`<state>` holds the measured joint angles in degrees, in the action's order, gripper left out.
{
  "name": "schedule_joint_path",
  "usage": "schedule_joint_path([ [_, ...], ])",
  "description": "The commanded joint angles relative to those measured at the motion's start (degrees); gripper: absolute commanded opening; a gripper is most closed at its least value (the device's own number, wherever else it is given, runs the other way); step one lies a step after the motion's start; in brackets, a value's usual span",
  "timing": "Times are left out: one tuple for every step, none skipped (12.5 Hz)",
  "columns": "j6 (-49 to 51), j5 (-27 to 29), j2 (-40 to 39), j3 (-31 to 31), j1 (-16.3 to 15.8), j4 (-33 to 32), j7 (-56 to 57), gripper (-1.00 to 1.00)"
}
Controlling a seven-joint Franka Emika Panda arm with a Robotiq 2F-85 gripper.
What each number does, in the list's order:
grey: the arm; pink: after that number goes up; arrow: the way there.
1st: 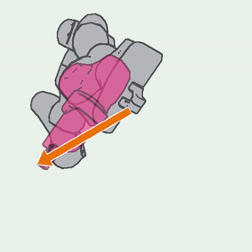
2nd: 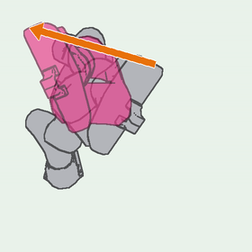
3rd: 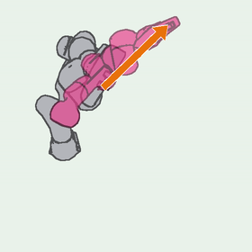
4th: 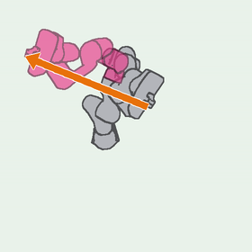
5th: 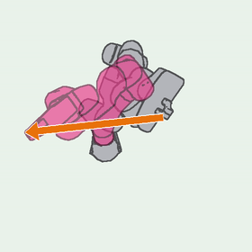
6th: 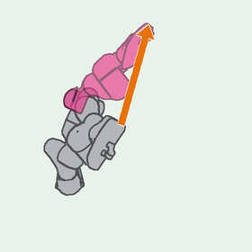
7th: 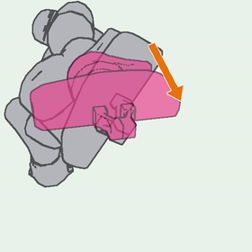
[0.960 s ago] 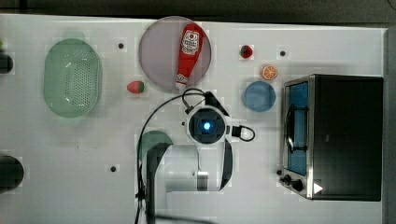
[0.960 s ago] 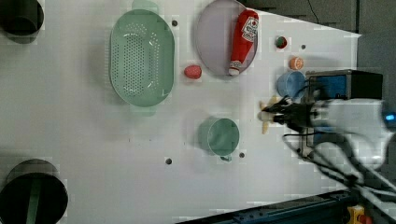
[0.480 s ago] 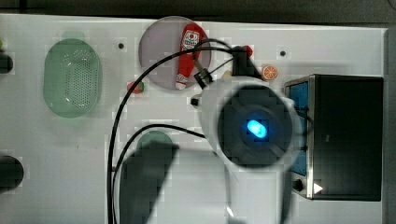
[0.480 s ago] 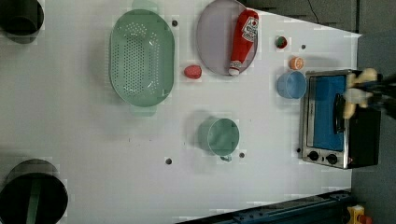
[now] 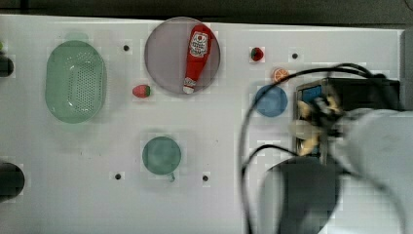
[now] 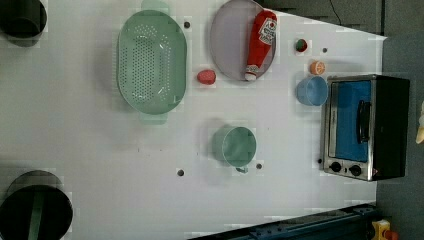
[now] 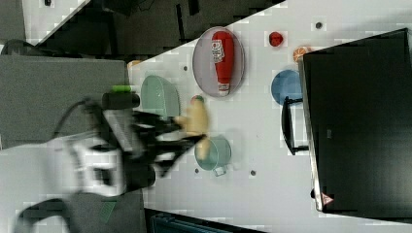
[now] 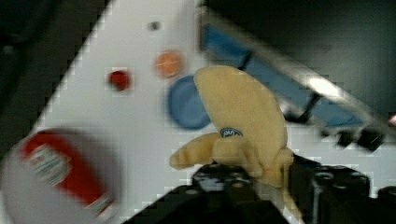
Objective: Pick banana from table and place on oven.
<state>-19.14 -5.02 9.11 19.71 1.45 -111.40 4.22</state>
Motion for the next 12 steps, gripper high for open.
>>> schedule_joint_path([
  [-4.4,-2.7,-7.5,6.8,1.6,0.5,15.5,-0.46],
  [-6.3,-2.7,-9.7,9.2,1.6,0.8,20.0,-0.46],
  [-8.7,-2.6,-12.0,11.1,1.6,1.0,24.3,-0.45],
  [-11.3,-2.6,-14.2,12.5,1.7,1.1,28.0,-0.46],
  [-13.7,-2.5,-16.3,13.4,1.7,1.1,30.0,-0.45],
  [-14.8,-2.4,-18.1,13.9,1.7,1.1,30.7,-0.37],
  [-14.7,-2.0,-19.4,14.1,1.7,1.0,30.7,-0.18],
  [-14.7,-1.8,-20.2,14.1,1.7,0.8,30.7,0.05],
  [-14.7,-1.7,-20.6,13.9,1.6,0.8,30.7,0.28],
  [-14.8,-1.7,-20.5,13.6,1.5,0.9,30.7,0.5],
  [-14.7,-1.7,-20.5,13.6,1.5,0.9,30.7,0.74],
  [-14.7,-1.7,-20.4,13.4,1.3,0.9,30.7,0.96],
])
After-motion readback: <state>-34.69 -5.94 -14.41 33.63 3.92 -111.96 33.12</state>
